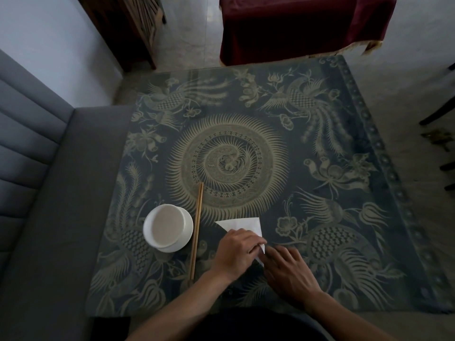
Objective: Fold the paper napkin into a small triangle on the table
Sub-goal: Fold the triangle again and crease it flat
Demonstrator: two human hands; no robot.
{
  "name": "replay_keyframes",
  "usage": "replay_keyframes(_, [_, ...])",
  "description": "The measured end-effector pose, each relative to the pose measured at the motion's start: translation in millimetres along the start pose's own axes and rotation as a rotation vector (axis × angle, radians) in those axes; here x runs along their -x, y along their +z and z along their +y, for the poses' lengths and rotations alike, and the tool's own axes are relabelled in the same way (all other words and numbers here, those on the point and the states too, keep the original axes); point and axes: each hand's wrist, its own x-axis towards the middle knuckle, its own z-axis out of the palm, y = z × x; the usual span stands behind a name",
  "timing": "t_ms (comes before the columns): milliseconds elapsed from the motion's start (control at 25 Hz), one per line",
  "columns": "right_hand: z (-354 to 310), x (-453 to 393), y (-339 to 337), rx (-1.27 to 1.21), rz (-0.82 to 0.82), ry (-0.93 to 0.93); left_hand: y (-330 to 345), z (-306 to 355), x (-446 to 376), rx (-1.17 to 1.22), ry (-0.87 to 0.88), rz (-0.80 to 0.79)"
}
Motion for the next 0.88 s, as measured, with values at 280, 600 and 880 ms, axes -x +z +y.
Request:
replay_keyframes(280, [11,13,0,-0.035,0.001,-0.066,13,1,17,-0.033,-0.063,-0.056])
replay_keyframes(600, [21,32,-2,-0.094,-0.039,-0.107,24,0,24,-0.085,-0.053,-0.103])
replay_keyframes(880, [22,33,-2,-0.091,-0.047,-0.118,27,-2,28,-0.101,-0.048,-0.158])
